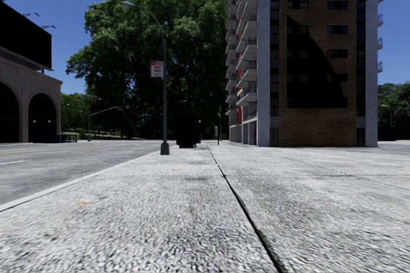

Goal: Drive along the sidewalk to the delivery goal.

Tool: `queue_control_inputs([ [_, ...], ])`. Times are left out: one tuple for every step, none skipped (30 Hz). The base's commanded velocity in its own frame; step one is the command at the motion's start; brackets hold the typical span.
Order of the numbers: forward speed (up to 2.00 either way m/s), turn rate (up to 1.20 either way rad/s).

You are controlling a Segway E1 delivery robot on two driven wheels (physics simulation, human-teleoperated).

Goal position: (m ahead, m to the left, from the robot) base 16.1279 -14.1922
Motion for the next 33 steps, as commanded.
queue_control_inputs([
  [2.00,-0.37],
  [2.00,-0.37],
  [2.00,-0.37],
  [2.00,-0.37],
  [2.00,-0.37],
  [2.00,-0.37],
  [2.00,-0.37],
  [2.00,-0.37],
  [2.00,-0.37],
  [2.00,-0.37],
  [2.00,-0.38],
  [2.00,-0.38],
  [2.00,-0.38],
  [2.00,-0.38],
  [2.00,-0.38],
  [2.00,-0.38],
  [2.00,-0.38],
  [2.00,-0.38],
  [2.00,-0.38],
  [2.00,-0.38],
  [2.00,-0.38],
  [2.00,-0.38],
  [2.00,-0.38],
  [2.00,-0.39],
  [2.00,-0.39],
  [2.00,-0.39],
  [2.00,-0.39],
  [2.00,-0.39],
  [2.00,-0.39],
  [2.00,-0.39],
  [2.00,-0.39],
  [2.00,-0.39],
  [2.00,-0.39],
])
